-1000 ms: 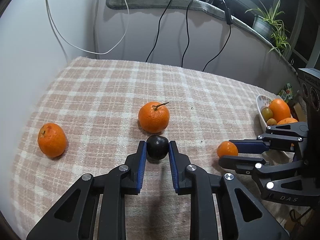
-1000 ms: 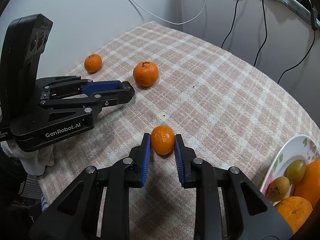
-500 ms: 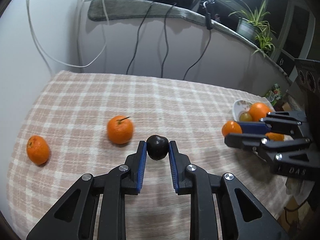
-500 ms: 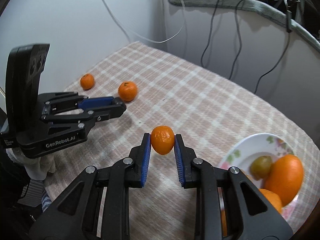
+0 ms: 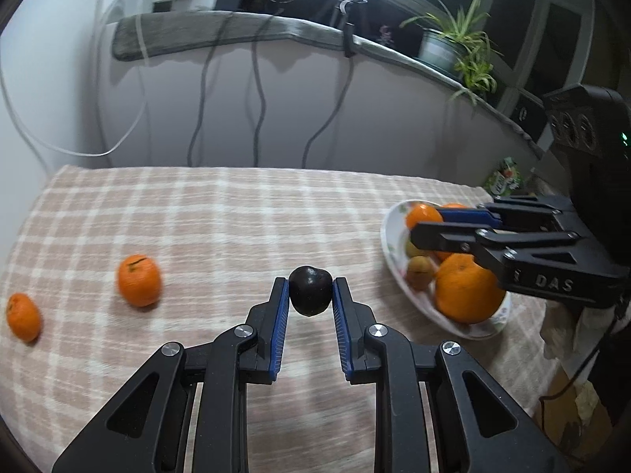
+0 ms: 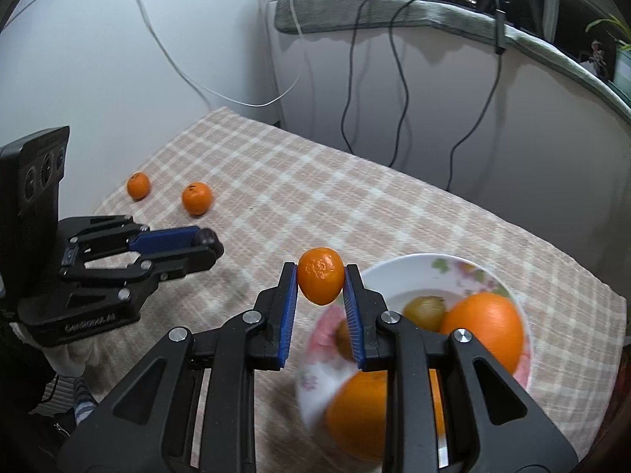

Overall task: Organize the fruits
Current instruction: 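Carry the plum with the left gripper over the plate while the right gripper carries the mandarin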

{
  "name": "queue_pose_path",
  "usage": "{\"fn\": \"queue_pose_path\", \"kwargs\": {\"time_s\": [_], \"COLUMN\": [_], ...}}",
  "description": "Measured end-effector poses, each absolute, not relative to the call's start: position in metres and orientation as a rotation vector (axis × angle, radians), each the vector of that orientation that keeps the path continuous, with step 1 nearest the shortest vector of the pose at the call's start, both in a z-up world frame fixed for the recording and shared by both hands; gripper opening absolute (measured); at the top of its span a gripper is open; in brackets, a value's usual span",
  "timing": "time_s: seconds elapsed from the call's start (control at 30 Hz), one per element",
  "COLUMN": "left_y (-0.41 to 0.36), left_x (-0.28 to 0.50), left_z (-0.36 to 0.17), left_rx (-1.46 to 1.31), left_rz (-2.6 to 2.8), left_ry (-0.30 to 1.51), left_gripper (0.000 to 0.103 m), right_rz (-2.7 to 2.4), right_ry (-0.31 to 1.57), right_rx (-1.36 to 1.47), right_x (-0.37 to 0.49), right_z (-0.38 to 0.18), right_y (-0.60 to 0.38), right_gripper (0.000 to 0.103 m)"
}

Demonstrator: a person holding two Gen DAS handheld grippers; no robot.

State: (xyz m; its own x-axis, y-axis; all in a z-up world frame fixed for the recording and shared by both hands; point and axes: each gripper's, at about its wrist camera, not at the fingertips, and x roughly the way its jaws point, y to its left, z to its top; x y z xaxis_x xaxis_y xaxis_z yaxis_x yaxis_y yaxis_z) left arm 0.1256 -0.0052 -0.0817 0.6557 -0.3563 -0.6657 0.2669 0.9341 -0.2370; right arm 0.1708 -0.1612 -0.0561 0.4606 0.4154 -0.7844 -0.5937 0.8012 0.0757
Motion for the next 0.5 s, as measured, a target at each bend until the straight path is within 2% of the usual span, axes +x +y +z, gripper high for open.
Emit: {"fn": "queue_pose_path", "kwargs": {"time_s": [0.5], "left_y": [-0.071], "left_x": [0.124], "left_z": [-0.079], "left_rx": [-0.062], "left_rz": [-0.488], "left_ry": [0.792], "left_gripper": [0.021], "right_rz": [0.57], "right_ry": [0.923], "right_rx": [-0.163], "right_x": [0.188], "right_z": [-0.061], "right_y": [-0.2], "right_gripper": [0.024]}}
